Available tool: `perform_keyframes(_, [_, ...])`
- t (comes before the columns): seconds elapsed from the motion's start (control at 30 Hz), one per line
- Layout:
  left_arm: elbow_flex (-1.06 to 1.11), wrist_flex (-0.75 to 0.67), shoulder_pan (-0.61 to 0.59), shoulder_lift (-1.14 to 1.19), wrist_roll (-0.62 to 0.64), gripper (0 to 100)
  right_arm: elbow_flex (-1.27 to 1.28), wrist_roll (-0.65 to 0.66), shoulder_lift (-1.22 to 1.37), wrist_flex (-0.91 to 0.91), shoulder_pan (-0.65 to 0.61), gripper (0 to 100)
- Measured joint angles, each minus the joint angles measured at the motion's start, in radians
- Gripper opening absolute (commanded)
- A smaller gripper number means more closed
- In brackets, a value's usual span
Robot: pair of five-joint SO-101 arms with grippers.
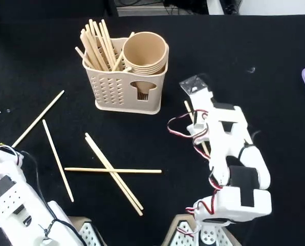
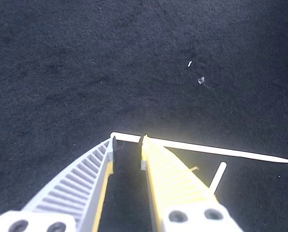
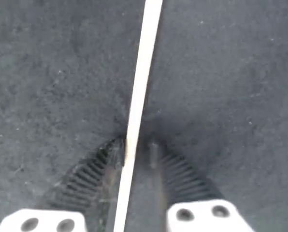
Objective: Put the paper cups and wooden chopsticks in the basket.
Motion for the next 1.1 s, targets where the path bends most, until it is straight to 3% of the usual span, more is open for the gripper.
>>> perform_keyframes(0.17, [0.0, 0.0, 0.0, 0.0, 0.0, 11, 0.003, 0.002, -0.084, 0.048, 0.0, 1.0])
perform_keyframes(0.43, [0.0, 0.0, 0.0, 0.0, 0.0, 11, 0.005, -0.003, -0.543, 0.21, 0.031, 1.1])
perform_keyframes(0.63, [0.0, 0.0, 0.0, 0.0, 0.0, 11, 0.003, -0.19, -0.961, 0.221, 0.012, 1.1])
perform_keyframes(0.87, [0.0, 0.0, 0.0, 0.0, 0.0, 11, -0.048, -0.345, -1.338, 0.126, -0.256, 1.1])
perform_keyframes(1.1, [0.0, 0.0, 0.0, 0.0, 0.0, 11, -0.031, -0.427, -1.349, -0.198, -0.58, 1.1])
